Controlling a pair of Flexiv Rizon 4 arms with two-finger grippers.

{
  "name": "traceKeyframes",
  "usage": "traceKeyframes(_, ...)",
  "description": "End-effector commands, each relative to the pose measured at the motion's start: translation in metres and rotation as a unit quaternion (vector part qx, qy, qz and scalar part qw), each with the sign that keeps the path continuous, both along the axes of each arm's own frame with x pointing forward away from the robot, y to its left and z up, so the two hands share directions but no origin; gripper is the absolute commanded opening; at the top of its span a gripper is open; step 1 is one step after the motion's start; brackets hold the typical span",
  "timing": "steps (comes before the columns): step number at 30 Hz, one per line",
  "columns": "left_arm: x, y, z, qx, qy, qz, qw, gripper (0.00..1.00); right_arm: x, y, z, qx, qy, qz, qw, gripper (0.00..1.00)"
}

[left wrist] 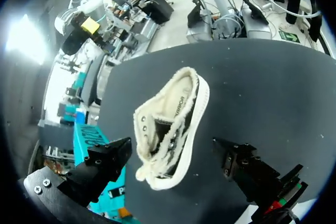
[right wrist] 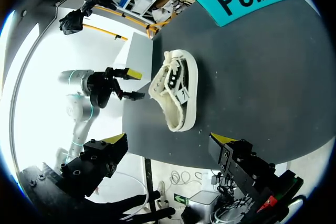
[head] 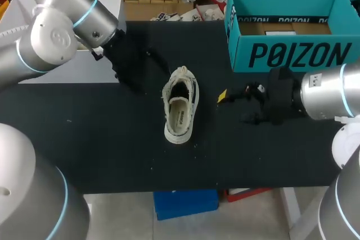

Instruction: Take the shoe out of the shoebox, open the shoe tongue, remove and reinsert the insole, then place the shoe into the shoebox

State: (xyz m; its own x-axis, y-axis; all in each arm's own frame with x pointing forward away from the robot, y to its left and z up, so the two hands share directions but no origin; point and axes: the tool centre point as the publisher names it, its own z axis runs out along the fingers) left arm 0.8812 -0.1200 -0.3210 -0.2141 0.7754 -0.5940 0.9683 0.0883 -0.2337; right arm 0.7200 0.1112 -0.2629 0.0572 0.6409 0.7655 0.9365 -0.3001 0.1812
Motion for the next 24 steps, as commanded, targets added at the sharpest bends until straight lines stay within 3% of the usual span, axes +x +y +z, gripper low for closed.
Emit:
traceKeyframes(1, -0.003, -0.002, 0.004, 0.045, -0.040, -0.094, 0.994, 1.00, 0.000, 0.000, 0.000, 0.000, 0.000, 0.000, 1.000, 1.00)
traceKeyframes(10, -0.011, -0.004, -0.020, 0.134, -0.075, -0.144, 0.978, 0.99, 0.000, 0.000, 0.000, 0.000, 0.000, 0.000, 1.000, 1.00)
traceKeyframes(13, -0.012, -0.008, -0.027, 0.151, -0.083, -0.142, 0.975, 0.87, 0.000, 0.000, 0.000, 0.000, 0.000, 0.000, 1.000, 1.00)
traceKeyframes(18, -0.009, -0.014, -0.042, 0.173, -0.085, -0.123, 0.974, 0.83, 0.000, 0.000, 0.000, 0.000, 0.000, 0.000, 1.000, 1.00)
traceKeyframes(24, -0.008, -0.023, -0.055, 0.192, -0.093, -0.097, 0.972, 0.66, 0.000, 0.000, 0.000, 0.000, 0.000, 0.000, 1.000, 1.00)
